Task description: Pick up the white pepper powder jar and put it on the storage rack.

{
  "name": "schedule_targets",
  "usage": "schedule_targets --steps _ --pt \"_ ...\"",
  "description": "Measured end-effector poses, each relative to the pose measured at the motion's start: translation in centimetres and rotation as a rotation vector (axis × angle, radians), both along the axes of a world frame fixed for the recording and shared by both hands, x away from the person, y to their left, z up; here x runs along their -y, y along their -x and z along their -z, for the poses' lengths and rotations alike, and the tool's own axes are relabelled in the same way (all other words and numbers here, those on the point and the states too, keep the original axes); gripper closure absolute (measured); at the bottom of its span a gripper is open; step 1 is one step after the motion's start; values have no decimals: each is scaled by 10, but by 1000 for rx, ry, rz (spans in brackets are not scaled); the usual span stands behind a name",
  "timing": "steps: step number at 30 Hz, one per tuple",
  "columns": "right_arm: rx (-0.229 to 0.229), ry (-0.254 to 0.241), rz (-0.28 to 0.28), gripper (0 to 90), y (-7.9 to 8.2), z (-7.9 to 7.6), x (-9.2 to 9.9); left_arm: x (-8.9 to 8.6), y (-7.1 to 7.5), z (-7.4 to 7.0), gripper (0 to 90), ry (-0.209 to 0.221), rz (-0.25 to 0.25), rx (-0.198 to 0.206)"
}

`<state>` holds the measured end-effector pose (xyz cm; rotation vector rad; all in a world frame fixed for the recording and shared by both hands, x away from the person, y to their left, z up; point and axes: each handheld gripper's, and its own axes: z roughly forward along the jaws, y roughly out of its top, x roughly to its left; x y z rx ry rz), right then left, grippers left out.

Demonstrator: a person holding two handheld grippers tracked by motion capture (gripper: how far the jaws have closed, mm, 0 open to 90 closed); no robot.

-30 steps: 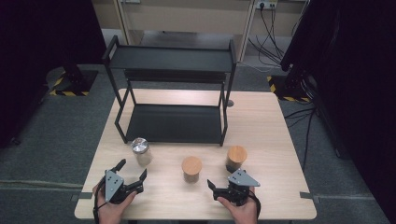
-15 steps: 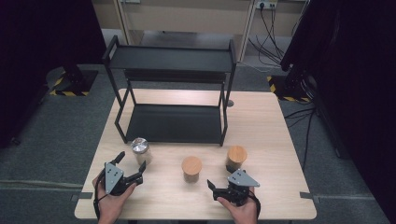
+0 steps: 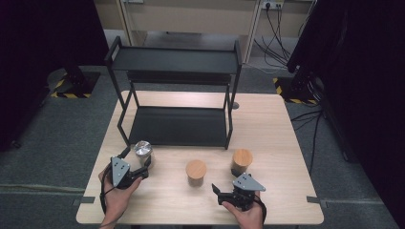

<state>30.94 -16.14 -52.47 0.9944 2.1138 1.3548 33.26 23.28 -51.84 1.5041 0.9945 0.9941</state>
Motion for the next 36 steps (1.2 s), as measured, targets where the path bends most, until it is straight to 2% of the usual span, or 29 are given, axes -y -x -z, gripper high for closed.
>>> schedule_targets --steps 14,21,25,31,36 --pt "3 3 -4 74 0 0 0 8 -14 4 212 -13 8 -2" --pt "6 5 -4 75 1 0 -1 8 -19 4 287 -18 9 5" --pt "6 6 -5 75 1 0 -1 8 -21 4 311 -15 14 3" --pt "9 8 -7 76 1 0 -1 7 -21 4 334 13 16 7" --pt "9 7 -8 76 1 0 -1 9 -21 2 345 -10 19 14"
